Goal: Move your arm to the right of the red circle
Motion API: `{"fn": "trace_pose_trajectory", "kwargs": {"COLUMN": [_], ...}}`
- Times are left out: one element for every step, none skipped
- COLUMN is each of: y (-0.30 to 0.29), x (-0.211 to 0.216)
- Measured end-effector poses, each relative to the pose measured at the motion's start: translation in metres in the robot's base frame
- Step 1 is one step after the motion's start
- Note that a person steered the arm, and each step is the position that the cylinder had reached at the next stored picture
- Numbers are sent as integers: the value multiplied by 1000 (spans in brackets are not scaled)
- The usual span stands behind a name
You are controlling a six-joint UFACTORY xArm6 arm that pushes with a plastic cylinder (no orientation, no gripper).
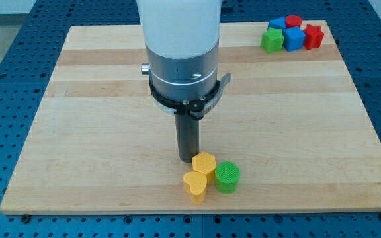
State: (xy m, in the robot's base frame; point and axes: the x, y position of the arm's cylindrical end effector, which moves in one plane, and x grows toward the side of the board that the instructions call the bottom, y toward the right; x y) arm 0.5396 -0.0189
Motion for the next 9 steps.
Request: {"fn": "trace_pose_trajectory", "kwargs": {"y": [0, 14, 75, 155, 253, 351, 364, 364, 364], "x": [-2, -15, -62, -107, -133, -169, -211, -256, -294]}}
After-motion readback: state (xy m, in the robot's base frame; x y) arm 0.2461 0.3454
